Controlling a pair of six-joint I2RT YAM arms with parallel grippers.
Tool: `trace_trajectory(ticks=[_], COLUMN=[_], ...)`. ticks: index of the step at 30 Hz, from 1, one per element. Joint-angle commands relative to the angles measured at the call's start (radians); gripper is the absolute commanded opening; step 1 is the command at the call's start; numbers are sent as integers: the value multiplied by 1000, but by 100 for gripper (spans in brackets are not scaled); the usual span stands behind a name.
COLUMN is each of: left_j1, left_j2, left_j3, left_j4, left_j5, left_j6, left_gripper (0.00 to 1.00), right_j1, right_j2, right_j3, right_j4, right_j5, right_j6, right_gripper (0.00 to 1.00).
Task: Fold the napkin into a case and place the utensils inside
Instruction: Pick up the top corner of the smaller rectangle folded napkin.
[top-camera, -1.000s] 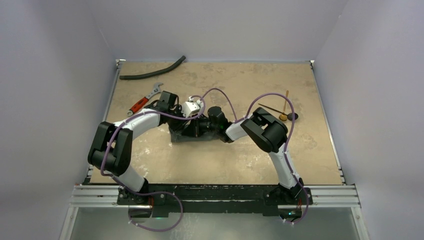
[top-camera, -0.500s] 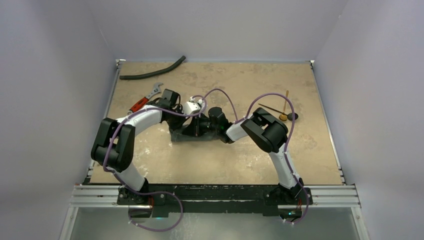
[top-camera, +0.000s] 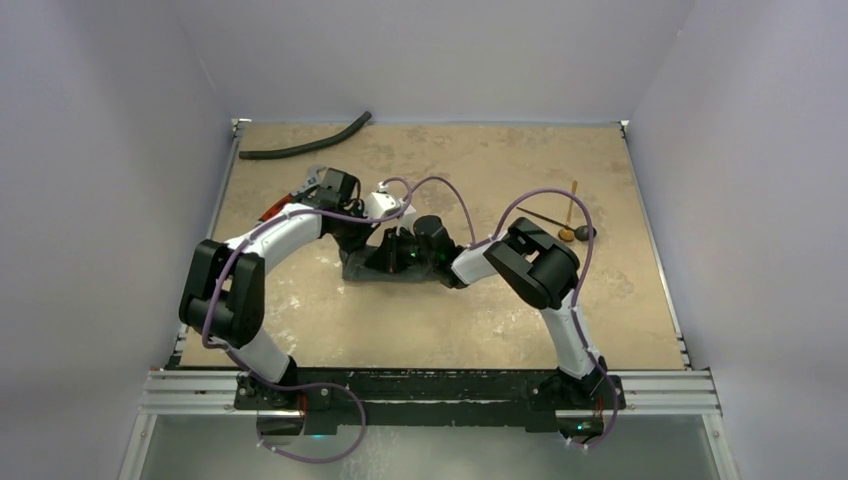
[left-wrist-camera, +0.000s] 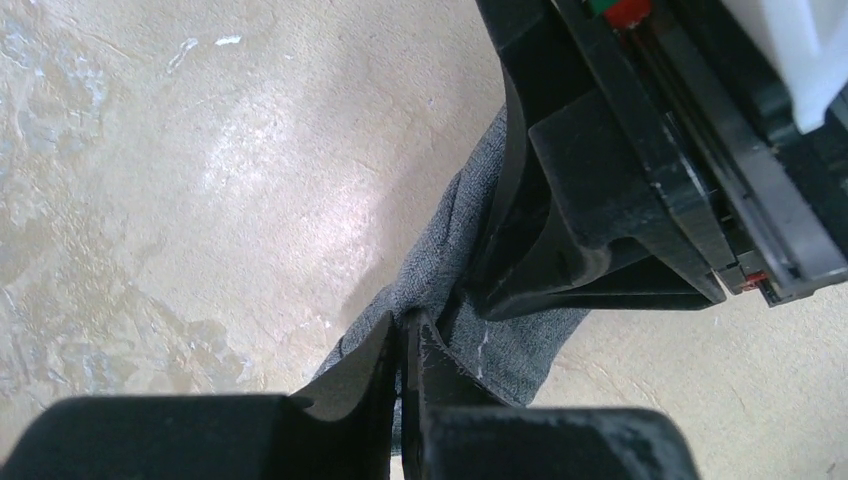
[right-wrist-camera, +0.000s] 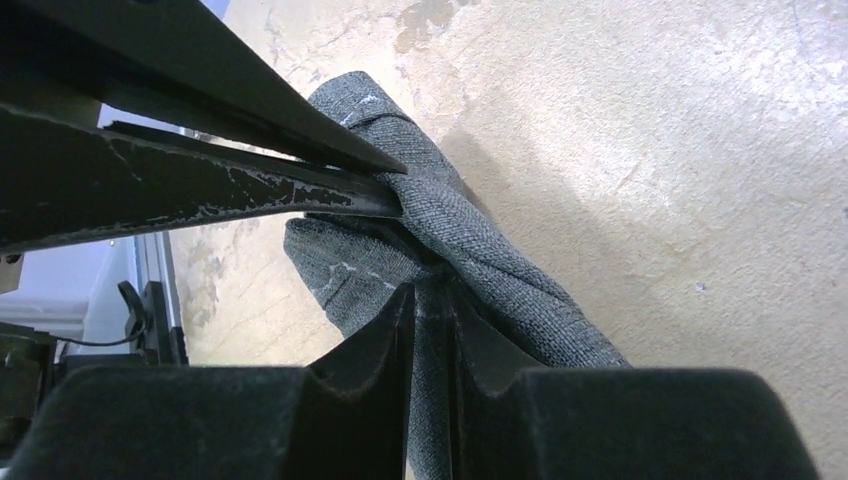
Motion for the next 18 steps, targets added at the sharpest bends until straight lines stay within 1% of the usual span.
trace_trajectory(ticks=[1, 5, 8, 13, 14, 16, 18], left_j1=[8, 10, 16, 16, 16, 19, 23], left_j2=[-56, -60, -59, -55, -55, -51, -44], left_j3=[-30, -68, -80, -72, -70, -65, -56], left_j4=[18, 35, 47, 54, 52, 44, 35], left_j5=[-4, -11, -5, 13, 13, 21, 36], left_j6=[-13, 16, 29, 28, 27, 21, 11], left_gripper=[0, 0, 0, 0, 0, 0, 0], right_j1=[3, 9, 11, 12, 11, 14, 21], right_j2=[-32, -58, -88, -110, -126, -160, -200], right_j3=[-47, -60, -71, -61, -66, -90, -114], right_j4=[-152, -153, -149, -206, -198, -141, -101], right_j5=[120, 148, 176, 244, 250, 211, 190], right_j6=[-59, -66, -82, -106, -112, -127, -161], right_gripper=[18, 17, 13, 9, 9, 10, 12])
